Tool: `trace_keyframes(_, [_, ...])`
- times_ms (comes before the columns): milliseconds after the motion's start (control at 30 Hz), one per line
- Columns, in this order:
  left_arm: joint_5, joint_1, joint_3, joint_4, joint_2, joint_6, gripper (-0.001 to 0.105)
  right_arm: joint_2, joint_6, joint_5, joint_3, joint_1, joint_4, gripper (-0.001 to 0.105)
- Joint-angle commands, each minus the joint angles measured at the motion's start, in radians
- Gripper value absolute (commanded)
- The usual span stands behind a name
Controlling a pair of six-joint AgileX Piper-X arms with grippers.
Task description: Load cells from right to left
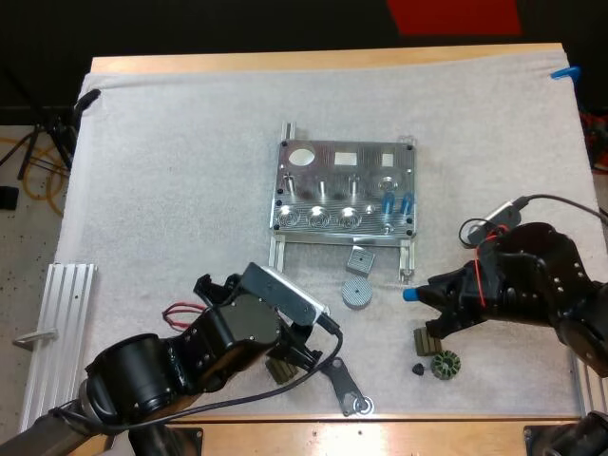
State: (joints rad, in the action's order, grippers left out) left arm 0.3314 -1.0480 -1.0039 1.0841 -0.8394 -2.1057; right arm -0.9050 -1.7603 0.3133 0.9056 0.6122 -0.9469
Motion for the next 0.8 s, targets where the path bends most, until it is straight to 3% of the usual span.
trace_keyframes(0, [0.036,-0.001,-0.007,0.025,0.004,-0.055,0.066,0.003,-0.031,-0.019,0.021,-0.003,-0.036,0.009])
trace_keyframes(133, [0.041,-0.001,-0.005,0.042,0.004,-0.116,0.066,0.003,-0.064,-0.057,0.040,-0.003,-0.094,0.009])
trace_keyframes(333, [0.054,-0.001,-0.003,0.091,0.004,-0.121,0.066,-0.019,-0.116,-0.096,0.081,-0.003,-0.180,0.009])
trace_keyframes(767, [0.126,-0.001,0.037,0.183,0.019,-0.171,0.066,-0.209,-0.217,-0.205,0.298,-0.001,-0.220,0.009])
